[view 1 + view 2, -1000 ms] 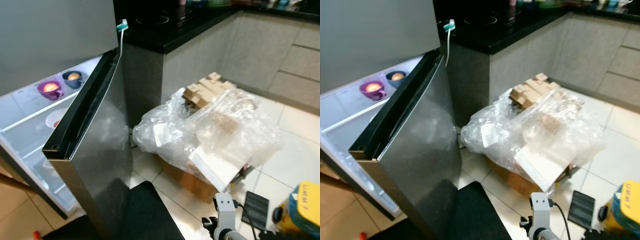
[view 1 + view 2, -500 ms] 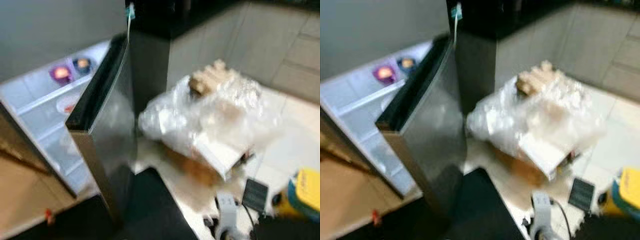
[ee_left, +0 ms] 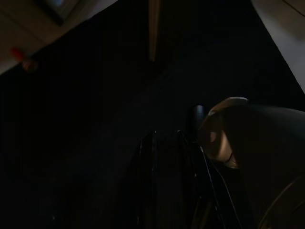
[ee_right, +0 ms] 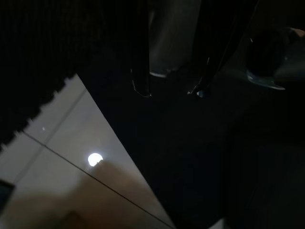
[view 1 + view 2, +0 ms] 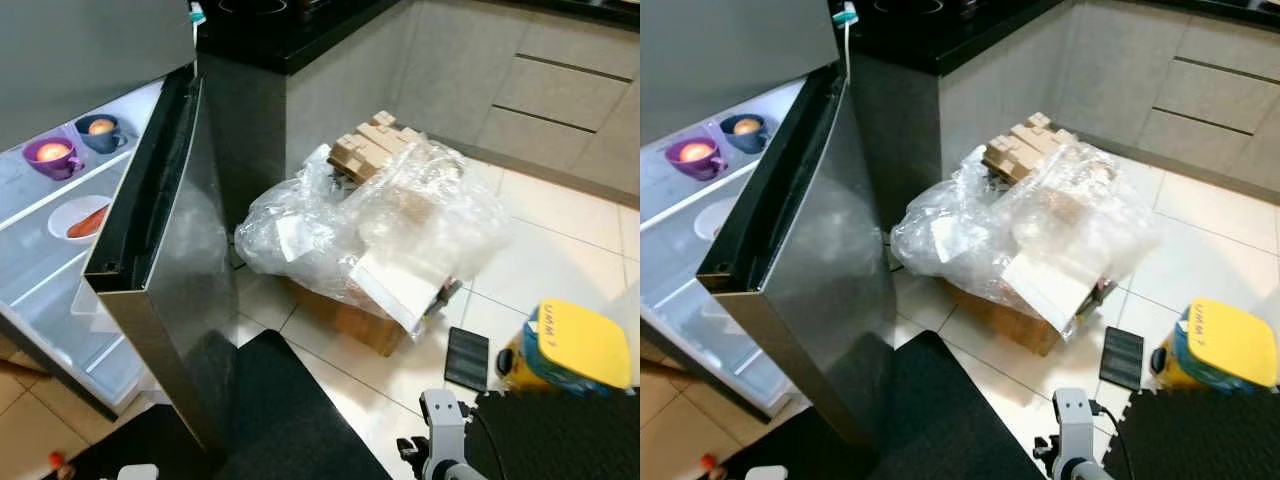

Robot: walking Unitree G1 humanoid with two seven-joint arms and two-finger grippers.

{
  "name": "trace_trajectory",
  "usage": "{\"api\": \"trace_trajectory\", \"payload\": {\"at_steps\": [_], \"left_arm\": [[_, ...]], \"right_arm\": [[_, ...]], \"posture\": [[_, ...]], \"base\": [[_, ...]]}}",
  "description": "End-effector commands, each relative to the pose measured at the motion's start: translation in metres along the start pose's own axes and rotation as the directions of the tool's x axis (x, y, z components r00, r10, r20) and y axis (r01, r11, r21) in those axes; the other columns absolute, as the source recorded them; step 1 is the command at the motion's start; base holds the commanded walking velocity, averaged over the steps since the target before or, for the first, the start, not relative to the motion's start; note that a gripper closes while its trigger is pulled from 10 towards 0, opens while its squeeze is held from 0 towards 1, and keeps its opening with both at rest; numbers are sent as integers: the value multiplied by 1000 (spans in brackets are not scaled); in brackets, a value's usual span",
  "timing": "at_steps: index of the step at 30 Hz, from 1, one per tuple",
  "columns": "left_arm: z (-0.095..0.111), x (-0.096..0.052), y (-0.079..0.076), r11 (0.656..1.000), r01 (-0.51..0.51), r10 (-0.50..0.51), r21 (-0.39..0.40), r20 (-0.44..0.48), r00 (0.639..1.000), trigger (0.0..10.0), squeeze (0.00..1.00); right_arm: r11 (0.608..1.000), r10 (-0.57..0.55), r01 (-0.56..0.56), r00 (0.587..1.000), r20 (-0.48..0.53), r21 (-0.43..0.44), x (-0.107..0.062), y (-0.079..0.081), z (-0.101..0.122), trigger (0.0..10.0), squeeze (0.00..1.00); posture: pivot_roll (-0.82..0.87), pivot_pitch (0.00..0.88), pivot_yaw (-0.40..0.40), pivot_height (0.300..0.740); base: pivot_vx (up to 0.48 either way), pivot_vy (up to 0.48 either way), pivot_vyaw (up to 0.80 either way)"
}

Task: Restocking fridge

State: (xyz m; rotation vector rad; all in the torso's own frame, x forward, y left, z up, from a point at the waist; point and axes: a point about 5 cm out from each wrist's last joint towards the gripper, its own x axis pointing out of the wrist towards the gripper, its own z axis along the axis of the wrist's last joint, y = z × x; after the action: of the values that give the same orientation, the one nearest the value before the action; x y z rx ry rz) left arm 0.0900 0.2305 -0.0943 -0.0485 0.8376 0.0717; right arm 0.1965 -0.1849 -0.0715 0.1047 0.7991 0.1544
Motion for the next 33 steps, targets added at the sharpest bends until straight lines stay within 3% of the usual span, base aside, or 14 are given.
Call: {"api": "trace_trajectory", "payload": {"at_steps": [1,33], "left_arm": [[-9,-5,-1,1000,4,-4,-10,-28,1000,10000,0],[-9,-5,3,1000,6,-6,-20,-27,1000,10000,0]], "right_arm": [[1000,6,-6,1000,-2,-5,0,1,-2,10000,0],[1000,9,-9,1000,3,-13,1,1,1,10000,0]], "posture": [[-59,75,-34,713],[-58,55,-44,713]], "base": [[0,0,625],[0,0,631]]}}
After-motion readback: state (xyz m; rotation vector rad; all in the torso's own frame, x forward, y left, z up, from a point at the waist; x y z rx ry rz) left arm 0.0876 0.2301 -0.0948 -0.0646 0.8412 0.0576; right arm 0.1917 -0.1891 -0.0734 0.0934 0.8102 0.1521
